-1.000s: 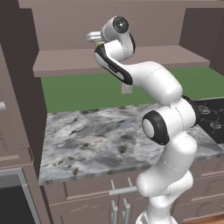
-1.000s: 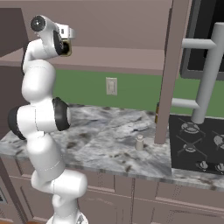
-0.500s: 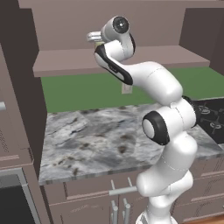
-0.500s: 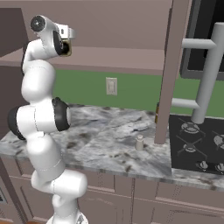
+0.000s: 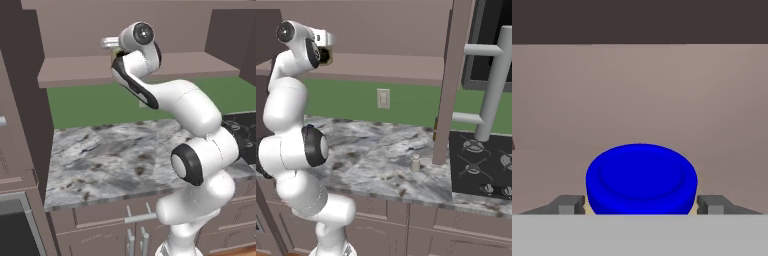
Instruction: Collect the turmeric, mayonnaise, and shaker from the cabinet and place them next to the stove.
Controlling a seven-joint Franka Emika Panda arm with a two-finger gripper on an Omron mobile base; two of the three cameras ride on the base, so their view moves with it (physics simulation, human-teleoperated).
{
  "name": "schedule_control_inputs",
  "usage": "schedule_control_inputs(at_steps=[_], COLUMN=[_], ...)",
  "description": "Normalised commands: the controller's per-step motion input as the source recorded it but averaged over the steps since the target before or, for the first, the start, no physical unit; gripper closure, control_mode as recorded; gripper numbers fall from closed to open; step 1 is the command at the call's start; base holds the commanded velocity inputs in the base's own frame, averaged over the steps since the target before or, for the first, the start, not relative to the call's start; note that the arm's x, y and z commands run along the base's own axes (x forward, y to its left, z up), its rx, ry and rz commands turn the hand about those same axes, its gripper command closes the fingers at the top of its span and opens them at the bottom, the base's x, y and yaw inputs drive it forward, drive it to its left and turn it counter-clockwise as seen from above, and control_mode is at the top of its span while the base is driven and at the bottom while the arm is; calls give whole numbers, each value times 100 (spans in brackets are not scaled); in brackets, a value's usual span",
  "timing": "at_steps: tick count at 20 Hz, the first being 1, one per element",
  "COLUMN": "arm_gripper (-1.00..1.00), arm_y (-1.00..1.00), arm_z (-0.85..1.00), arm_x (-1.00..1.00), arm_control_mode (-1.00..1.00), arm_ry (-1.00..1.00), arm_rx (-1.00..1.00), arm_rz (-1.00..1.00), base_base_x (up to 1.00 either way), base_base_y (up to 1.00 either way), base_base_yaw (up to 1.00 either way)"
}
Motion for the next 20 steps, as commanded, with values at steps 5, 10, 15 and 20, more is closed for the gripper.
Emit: schedule_control_inputs(at_steps=[5,10,15,20], arm_gripper=[100,100,100,100], arm_y=[-3,-25,-22,-35], arm_z=[20,2,0,-2], arm_x=[-67,-59,-49,-46], arm_control_mode=[-100,-100,-100,-100], arm_ry=[-4,2,7,7], arm_rx=[4,6,6,7], arm_rz=[-24,-41,-51,-49], base_base_x=[0,0,0,0], base_base_y=[0,0,0,0], base_base_yaw=[0,0,0,0])
